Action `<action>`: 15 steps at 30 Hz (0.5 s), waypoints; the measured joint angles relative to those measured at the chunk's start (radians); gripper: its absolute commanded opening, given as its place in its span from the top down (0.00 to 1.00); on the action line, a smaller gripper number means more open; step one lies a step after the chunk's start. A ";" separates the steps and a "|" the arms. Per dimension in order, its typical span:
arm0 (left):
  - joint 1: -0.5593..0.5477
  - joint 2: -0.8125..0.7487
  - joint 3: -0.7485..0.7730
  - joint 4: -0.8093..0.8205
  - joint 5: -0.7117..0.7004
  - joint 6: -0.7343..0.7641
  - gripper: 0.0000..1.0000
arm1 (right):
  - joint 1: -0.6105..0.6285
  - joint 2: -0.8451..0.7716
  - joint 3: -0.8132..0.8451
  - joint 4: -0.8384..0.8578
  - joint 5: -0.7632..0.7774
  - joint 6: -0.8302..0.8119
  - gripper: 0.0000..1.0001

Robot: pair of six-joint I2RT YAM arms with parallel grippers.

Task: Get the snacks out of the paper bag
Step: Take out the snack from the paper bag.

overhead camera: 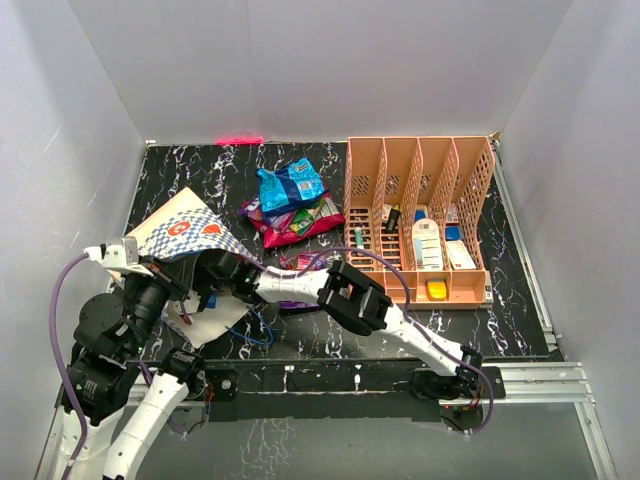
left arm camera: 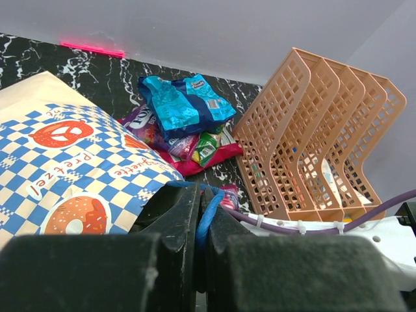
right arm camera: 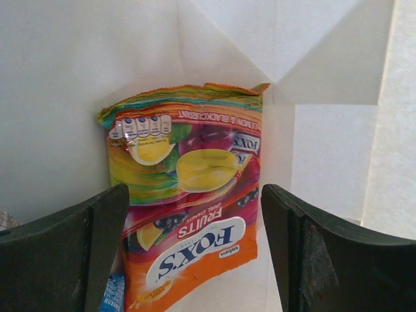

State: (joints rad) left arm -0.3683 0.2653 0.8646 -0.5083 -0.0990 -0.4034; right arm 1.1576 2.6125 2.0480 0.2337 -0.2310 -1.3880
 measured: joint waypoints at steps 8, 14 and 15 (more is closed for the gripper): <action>0.000 0.049 0.033 0.002 0.034 -0.001 1.00 | -0.014 -0.012 0.054 -0.202 -0.138 -0.056 0.08; 0.000 0.054 0.033 0.014 0.065 -0.016 1.00 | -0.023 0.003 0.091 -0.232 -0.182 0.014 0.12; 0.000 0.054 0.033 0.014 0.073 -0.022 1.00 | -0.024 0.017 0.111 -0.228 -0.177 0.025 0.14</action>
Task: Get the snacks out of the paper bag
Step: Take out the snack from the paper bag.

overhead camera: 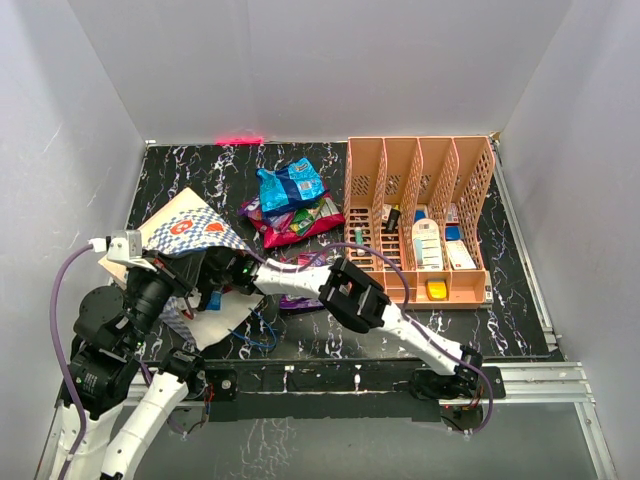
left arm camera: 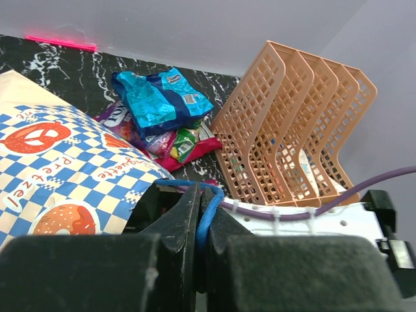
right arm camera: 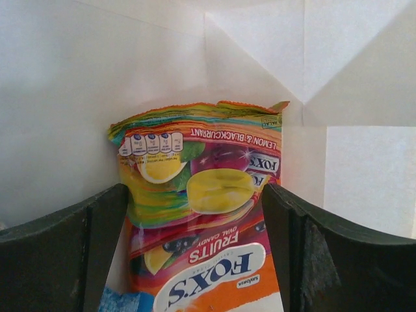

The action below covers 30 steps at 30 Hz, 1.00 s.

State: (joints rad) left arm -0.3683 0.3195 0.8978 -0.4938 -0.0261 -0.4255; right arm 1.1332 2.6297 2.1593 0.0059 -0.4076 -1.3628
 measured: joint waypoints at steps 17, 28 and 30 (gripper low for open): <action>0.000 -0.015 0.021 -0.108 -0.031 -0.048 1.00 | -0.056 0.146 0.127 0.125 0.095 0.002 0.90; 0.000 -0.031 0.021 -0.124 -0.183 -0.050 1.00 | -0.054 0.025 -0.051 0.141 0.069 -0.019 0.93; 0.000 -0.030 0.021 -0.124 -0.203 -0.050 1.00 | -0.053 -0.008 -0.084 0.134 0.062 -0.021 0.92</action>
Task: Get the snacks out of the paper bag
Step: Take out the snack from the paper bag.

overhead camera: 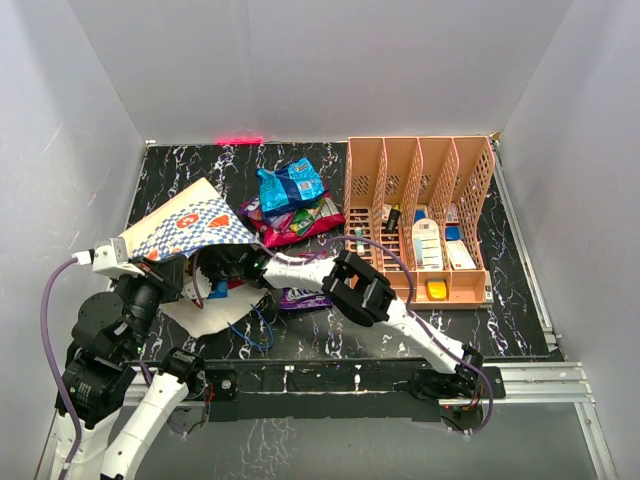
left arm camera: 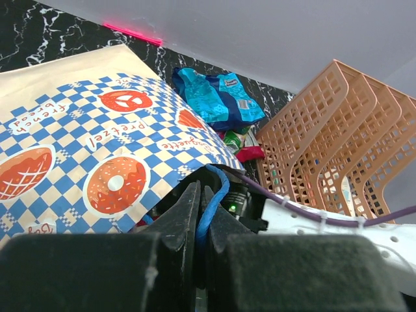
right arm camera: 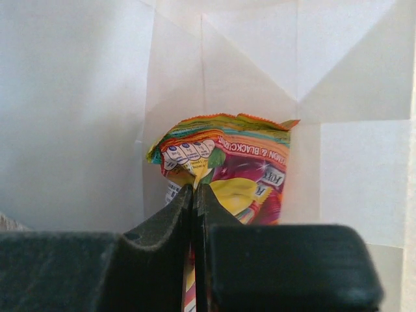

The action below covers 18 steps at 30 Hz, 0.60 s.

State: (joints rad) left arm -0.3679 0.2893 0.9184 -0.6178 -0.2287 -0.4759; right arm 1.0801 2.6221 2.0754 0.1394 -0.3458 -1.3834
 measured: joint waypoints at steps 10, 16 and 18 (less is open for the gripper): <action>0.000 0.000 0.000 0.004 -0.039 -0.001 1.00 | 0.016 -0.167 -0.144 -0.010 -0.079 0.008 0.92; 0.000 0.000 0.000 0.006 -0.046 -0.004 1.00 | 0.029 -0.281 -0.271 -0.010 -0.136 0.031 0.92; 0.000 0.000 0.000 0.009 -0.048 -0.005 1.00 | 0.035 -0.321 -0.317 -0.006 -0.151 0.041 0.92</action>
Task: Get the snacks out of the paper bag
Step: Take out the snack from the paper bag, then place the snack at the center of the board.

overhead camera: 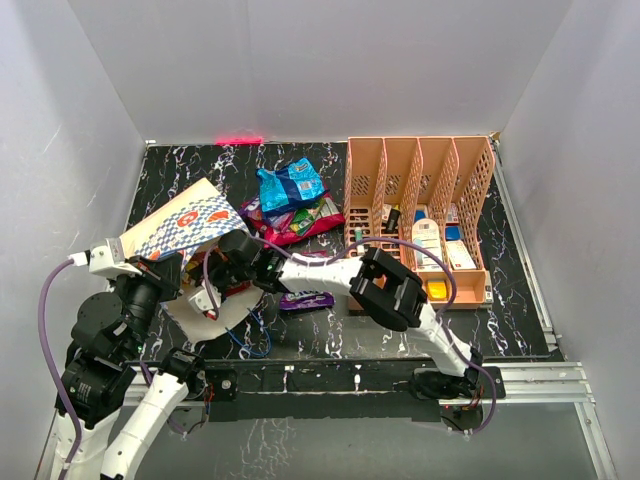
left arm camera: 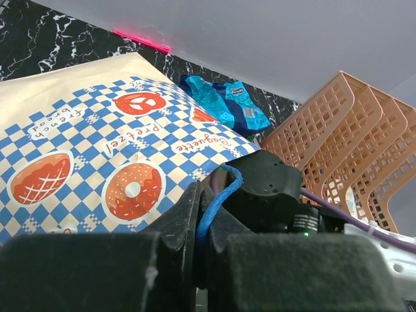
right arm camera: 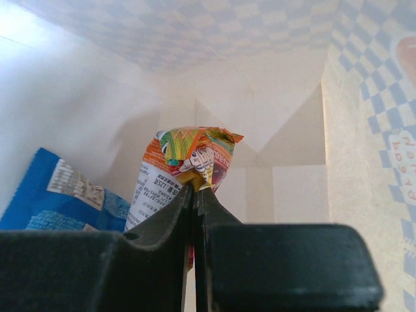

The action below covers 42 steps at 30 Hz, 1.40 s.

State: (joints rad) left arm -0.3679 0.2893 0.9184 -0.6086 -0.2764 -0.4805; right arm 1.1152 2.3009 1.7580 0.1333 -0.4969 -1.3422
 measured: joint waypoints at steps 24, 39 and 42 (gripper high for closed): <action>0.000 -0.019 -0.005 0.001 -0.024 -0.009 1.00 | 0.098 -0.602 -0.548 0.035 0.008 0.321 0.93; 0.000 -0.106 -0.108 -0.002 -0.015 -0.027 1.00 | 0.095 -1.239 -0.909 -0.147 0.150 0.672 0.92; 0.000 -0.119 -0.133 -0.002 -0.008 -0.029 1.00 | 0.095 -1.260 -0.913 -0.153 0.277 0.678 0.93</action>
State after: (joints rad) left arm -0.3679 0.1707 0.7856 -0.6106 -0.2840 -0.5095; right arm 1.2106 1.0409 0.8448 -0.0200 -0.2199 -0.6640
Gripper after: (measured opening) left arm 0.007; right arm 0.077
